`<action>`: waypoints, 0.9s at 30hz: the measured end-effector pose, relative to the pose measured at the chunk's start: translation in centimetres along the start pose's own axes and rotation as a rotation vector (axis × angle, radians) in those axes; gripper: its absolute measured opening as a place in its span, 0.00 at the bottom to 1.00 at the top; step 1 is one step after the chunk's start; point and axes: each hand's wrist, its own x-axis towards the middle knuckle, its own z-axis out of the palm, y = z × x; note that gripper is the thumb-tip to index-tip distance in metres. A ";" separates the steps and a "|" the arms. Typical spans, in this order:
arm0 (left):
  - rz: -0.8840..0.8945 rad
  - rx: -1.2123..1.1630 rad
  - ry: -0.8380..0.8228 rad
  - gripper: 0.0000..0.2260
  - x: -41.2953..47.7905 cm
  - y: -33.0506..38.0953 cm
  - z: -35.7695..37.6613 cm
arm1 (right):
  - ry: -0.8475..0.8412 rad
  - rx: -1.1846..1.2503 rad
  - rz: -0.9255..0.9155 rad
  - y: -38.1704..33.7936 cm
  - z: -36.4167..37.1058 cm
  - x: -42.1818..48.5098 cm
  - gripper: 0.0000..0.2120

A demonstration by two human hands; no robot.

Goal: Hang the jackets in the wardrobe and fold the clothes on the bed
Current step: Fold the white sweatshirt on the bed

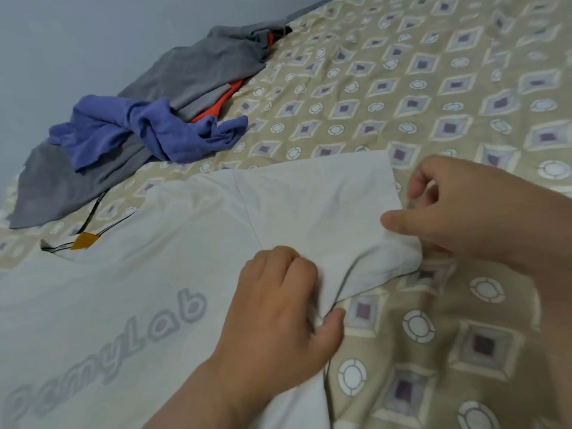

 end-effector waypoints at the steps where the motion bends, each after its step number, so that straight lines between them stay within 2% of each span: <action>1: -0.023 0.003 -0.011 0.13 0.0 0.2 0.1 | -0.062 0.007 -0.003 0.0 -0.5 -0.3 0.25; 3: -0.051 -0.030 -0.014 0.11 -0.1 0.3 0.4 | -0.204 0.022 -0.001 -0.1 -0.6 -0.8 0.24; 5: -0.096 -0.122 0.005 0.10 -0.1 0.2 0.3 | -0.291 0.093 -0.001 0.1 0.0 -0.5 0.17; 8: -0.144 -0.252 0.032 0.10 -0.2 -0.2 -0.1 | -0.267 0.346 -0.042 0.8 0.9 0.6 0.06; 11: -0.113 -0.326 0.044 0.09 -0.3 -0.2 -0.4 | -0.342 0.439 -0.144 1.3 1.3 0.8 0.11; 14: -0.058 -0.374 0.013 0.09 -0.1 -0.1 -0.7 | -0.359 0.362 -0.201 1.6 0.3 0.3 0.13; 16: -0.001 -0.306 -0.114 0.08 -0.1 -0.3 -0.8 | -0.365 0.261 -0.202 1.8 -0.5 0.1 0.15; 18: 0.041 -0.211 -0.258 0.05 -0.2 -0.5 -0.7 | -0.420 -0.017 -0.193 1.8 -0.7 -0.3 0.17; 20: 0.039 -0.164 -0.372 0.09 -0.1 -0.6 -0.9 | -0.475 -0.227 -0.145 1.2 -0.3 -0.9 0.14; 22: 0.052 -0.102 -0.475 0.08 0.3 -0.5 -1.1 | -0.416 -0.222 -0.069 0.6 -0.2 -0.9 0.12; 24: 0.089 -0.068 -0.529 0.08 0.7 -0.4 -1.3 | -0.240 0.017 0.053 0.5 0.0 -0.2 0.16; 27: 0.060 -0.206 -0.526 0.05 0.5 -0.1 -1.4 | -0.061 0.167 0.125 0.0 1.8 1.1 0.21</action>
